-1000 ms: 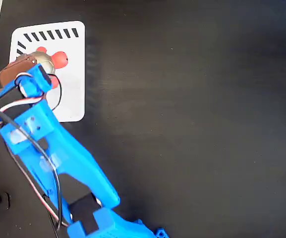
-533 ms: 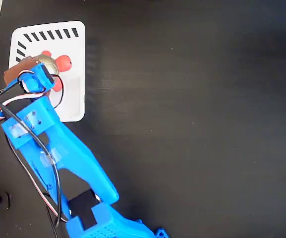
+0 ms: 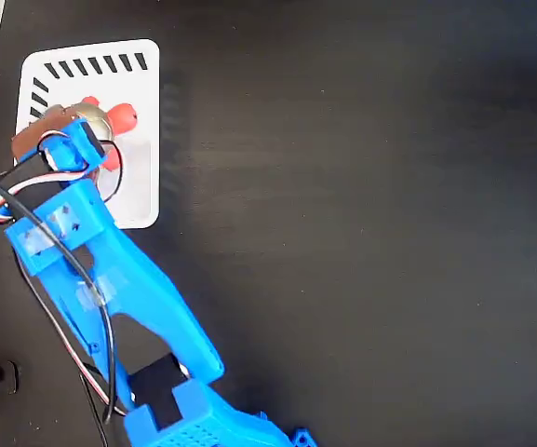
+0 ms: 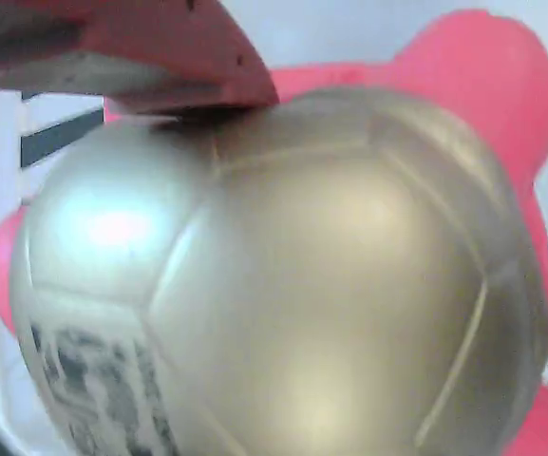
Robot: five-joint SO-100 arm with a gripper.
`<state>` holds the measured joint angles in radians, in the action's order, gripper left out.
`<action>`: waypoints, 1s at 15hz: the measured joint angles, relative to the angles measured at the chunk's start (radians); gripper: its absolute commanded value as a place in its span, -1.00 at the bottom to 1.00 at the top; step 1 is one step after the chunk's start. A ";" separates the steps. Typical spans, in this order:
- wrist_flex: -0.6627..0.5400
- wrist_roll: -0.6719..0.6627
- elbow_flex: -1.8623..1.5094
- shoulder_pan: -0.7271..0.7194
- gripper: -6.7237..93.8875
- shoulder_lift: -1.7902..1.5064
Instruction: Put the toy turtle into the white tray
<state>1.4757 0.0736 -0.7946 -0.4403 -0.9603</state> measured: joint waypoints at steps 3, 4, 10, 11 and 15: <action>0.006 0.008 -0.021 0.002 0.36 0.002; 0.015 0.008 -0.021 0.002 0.36 0.002; 0.038 0.009 -0.021 0.009 -0.87 -0.008; 0.038 0.021 -0.025 0.018 -0.87 -0.035; -0.133 0.152 -0.219 0.020 -0.87 -0.336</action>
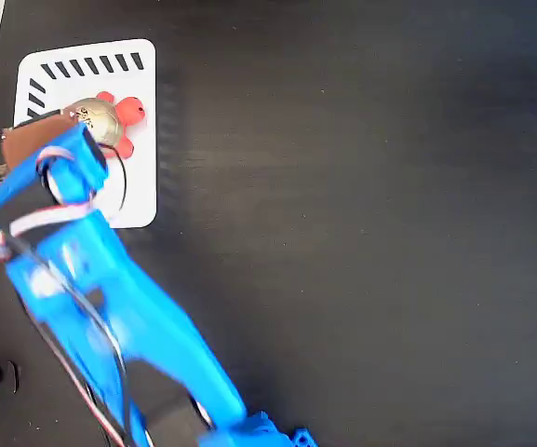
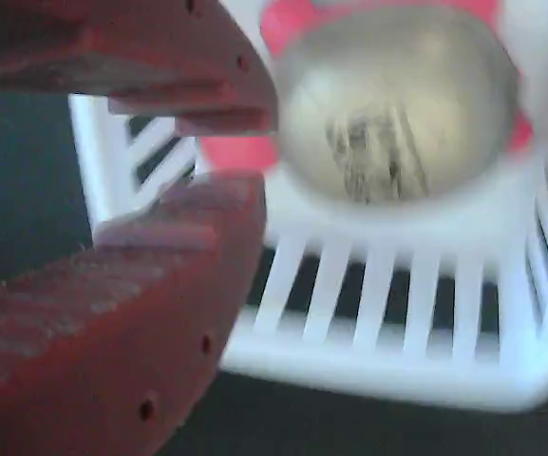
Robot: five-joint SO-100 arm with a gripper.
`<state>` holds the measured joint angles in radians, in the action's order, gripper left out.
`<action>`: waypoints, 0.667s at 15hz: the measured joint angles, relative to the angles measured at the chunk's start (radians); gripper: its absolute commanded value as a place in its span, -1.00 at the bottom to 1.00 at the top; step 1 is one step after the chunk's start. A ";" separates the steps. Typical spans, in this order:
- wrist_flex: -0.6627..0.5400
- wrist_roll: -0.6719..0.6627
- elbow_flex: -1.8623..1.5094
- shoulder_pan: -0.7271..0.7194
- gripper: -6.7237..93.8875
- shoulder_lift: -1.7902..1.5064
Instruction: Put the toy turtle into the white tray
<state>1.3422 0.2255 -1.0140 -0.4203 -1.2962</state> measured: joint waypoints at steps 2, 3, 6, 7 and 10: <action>-0.075 0.055 -0.144 0.034 -0.87 -0.199; -0.112 0.055 -0.249 0.063 -0.87 -0.311; -0.239 -0.032 -0.615 0.192 -0.87 -0.637; -0.296 -0.072 -0.762 0.247 -0.87 -0.746; -0.469 -0.186 -1.244 0.385 -0.87 -1.048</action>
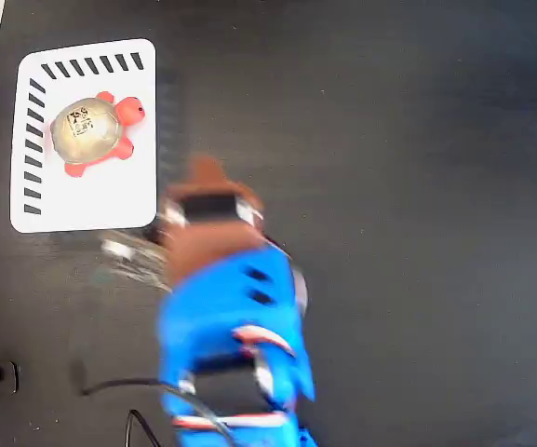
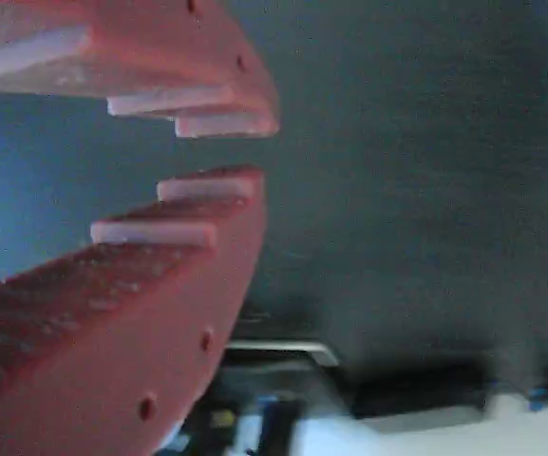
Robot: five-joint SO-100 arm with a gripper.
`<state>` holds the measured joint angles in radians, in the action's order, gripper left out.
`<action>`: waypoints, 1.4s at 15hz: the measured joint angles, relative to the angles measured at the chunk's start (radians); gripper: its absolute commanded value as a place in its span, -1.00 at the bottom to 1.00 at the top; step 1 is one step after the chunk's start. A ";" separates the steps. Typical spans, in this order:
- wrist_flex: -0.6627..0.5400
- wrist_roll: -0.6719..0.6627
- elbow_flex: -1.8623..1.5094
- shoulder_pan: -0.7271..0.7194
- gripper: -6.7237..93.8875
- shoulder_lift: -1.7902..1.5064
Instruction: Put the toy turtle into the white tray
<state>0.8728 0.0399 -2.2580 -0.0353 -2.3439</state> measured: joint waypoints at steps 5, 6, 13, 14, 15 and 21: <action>0.000 -0.020 -0.526 0.066 -0.87 -0.430; 0.041 -0.020 -0.572 0.064 -0.87 -0.512; 0.364 -0.011 -0.672 0.041 -0.87 -0.896; 0.364 -0.011 -0.672 0.040 -0.87 -0.899; 0.364 -0.011 -0.672 0.041 -0.87 -0.899; 0.364 -0.011 -0.672 0.041 -0.87 -0.899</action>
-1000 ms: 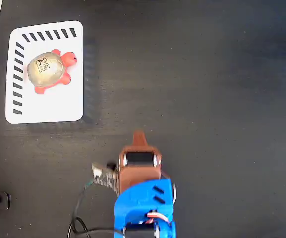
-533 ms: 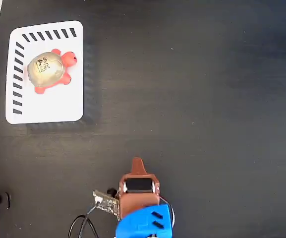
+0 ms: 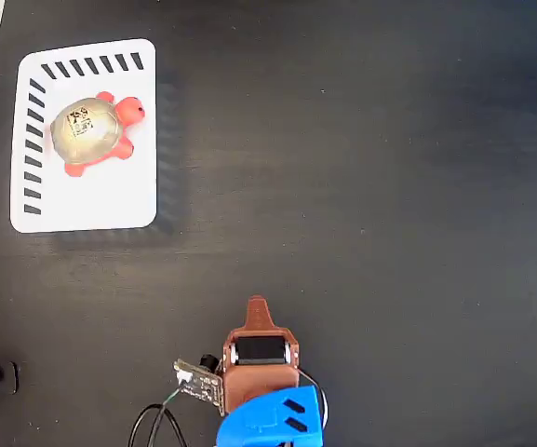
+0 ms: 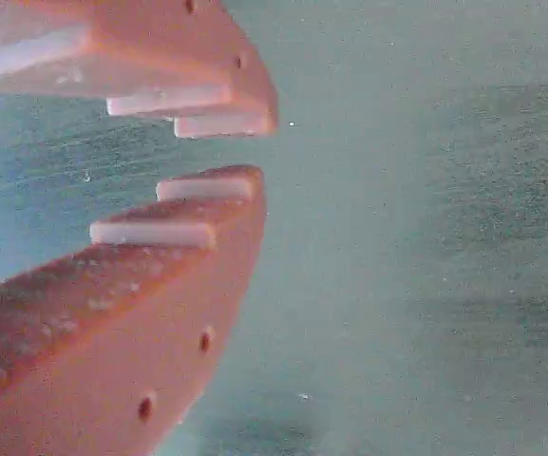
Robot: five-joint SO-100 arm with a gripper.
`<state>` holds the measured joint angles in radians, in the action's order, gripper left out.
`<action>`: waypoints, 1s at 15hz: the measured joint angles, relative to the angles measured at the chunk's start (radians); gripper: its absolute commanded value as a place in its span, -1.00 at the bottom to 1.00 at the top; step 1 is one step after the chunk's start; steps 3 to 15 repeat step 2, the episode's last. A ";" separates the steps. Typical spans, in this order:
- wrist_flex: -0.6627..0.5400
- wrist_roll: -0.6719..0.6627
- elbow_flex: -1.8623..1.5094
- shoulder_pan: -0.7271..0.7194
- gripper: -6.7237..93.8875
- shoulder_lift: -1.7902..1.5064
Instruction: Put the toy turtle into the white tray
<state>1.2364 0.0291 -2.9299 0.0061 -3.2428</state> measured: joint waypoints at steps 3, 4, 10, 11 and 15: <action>0.000 0.000 0.000 0.000 -0.87 0.000; 0.000 0.000 0.000 0.000 -0.87 0.000; 0.000 0.000 0.000 0.000 -0.87 0.000; 0.000 0.000 0.000 0.000 -0.87 0.000; 0.000 0.000 0.000 0.000 -0.87 0.000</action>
